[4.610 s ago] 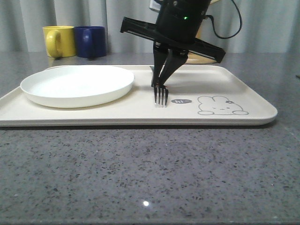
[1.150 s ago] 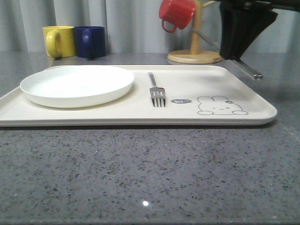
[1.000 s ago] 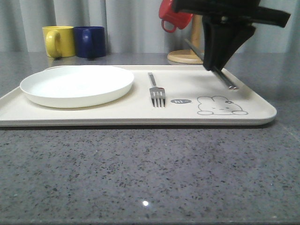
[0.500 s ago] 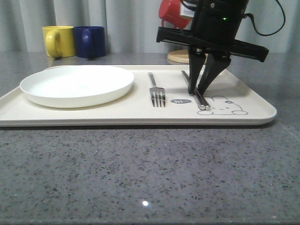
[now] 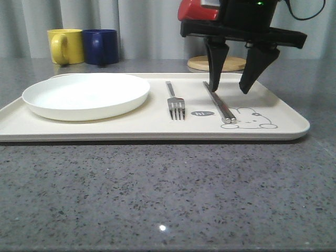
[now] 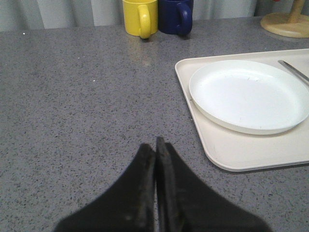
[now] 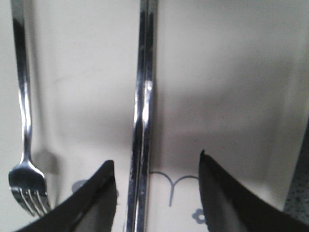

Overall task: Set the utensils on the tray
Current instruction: 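Lower the chopsticks onto the tray beside the fork and release, then grasp the steel spoon with the right gripper and lift it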

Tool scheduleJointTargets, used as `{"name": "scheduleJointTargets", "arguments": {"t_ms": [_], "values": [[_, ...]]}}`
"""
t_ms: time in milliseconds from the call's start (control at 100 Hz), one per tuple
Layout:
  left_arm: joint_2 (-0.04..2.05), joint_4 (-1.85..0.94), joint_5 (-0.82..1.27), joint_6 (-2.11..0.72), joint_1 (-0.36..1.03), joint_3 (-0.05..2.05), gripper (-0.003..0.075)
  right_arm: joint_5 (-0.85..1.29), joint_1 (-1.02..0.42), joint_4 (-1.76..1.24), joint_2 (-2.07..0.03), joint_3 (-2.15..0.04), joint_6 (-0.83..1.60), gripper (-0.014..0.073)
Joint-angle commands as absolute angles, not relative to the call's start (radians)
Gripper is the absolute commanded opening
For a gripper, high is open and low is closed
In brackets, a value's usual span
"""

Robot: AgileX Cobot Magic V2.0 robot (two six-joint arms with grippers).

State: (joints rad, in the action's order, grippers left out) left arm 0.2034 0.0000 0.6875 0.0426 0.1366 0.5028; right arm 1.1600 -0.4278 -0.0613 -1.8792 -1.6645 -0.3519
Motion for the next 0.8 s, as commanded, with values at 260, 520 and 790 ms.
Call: {"name": "scheduleJointTargets", "arguments": {"t_ms": [260,520,790], "values": [[0.215,-0.007,0.616,0.052,0.145,0.527,-0.0019,1.327,-0.266,0.052,-1.78,-1.74,-0.142,0.0404],[0.215,-0.007,0.616,0.052,0.145,0.527,-0.0019,1.339,-0.048,0.059,-1.782,-1.737,-0.039,0.0403],[0.215,-0.007,0.616,0.052,0.145,0.527,-0.0019,1.339,0.111,0.059,-1.793,-1.715,0.0,0.0403]]}}
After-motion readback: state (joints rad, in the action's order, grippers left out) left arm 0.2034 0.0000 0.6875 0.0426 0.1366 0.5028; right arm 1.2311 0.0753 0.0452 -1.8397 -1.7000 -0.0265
